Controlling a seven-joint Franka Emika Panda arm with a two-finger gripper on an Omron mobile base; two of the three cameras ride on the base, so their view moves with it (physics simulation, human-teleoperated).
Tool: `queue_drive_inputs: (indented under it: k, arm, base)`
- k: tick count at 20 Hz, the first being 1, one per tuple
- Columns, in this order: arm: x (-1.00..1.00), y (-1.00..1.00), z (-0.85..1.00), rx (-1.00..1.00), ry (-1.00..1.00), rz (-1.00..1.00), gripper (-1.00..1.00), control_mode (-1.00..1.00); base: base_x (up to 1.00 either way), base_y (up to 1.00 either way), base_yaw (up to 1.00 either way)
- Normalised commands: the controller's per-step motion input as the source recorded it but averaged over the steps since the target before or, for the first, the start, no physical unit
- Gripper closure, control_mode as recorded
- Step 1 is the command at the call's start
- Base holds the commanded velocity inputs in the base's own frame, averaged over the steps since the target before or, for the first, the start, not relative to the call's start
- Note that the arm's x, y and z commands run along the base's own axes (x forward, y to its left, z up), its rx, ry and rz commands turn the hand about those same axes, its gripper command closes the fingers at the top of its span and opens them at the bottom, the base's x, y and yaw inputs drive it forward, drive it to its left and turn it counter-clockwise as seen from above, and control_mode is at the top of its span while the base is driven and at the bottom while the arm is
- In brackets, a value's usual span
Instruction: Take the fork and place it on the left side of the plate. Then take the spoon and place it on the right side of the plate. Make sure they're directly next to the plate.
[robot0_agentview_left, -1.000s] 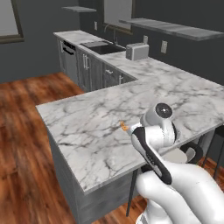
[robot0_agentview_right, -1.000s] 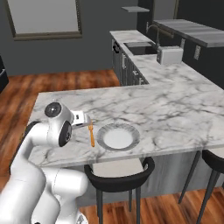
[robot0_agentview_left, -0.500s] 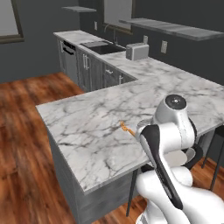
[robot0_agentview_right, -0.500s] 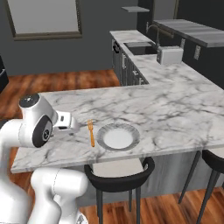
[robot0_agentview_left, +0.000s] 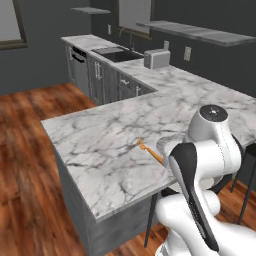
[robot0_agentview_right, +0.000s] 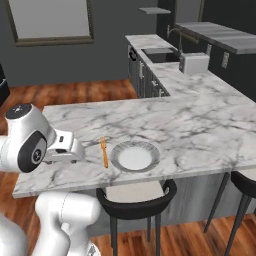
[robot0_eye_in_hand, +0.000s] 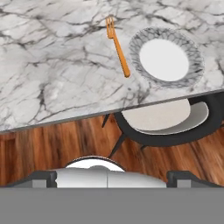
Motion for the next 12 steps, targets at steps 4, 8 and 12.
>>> queue_drive_inputs:
  k: [4,8,12]
  arm:
    - [0.0,-0.01,-0.03,0.0,0.06,0.0,-1.0,-1.0]
    - [0.01,-0.07,-0.06,0.0,0.07,0.0,-1.0,-1.0]
    - [0.0,-0.08,-0.02,0.0,0.01,0.0,-1.0,1.0]
  base:
    - [0.0,0.0,0.0]
    - [0.0,0.0,0.0]
    - [-0.03,-0.06,0.0]
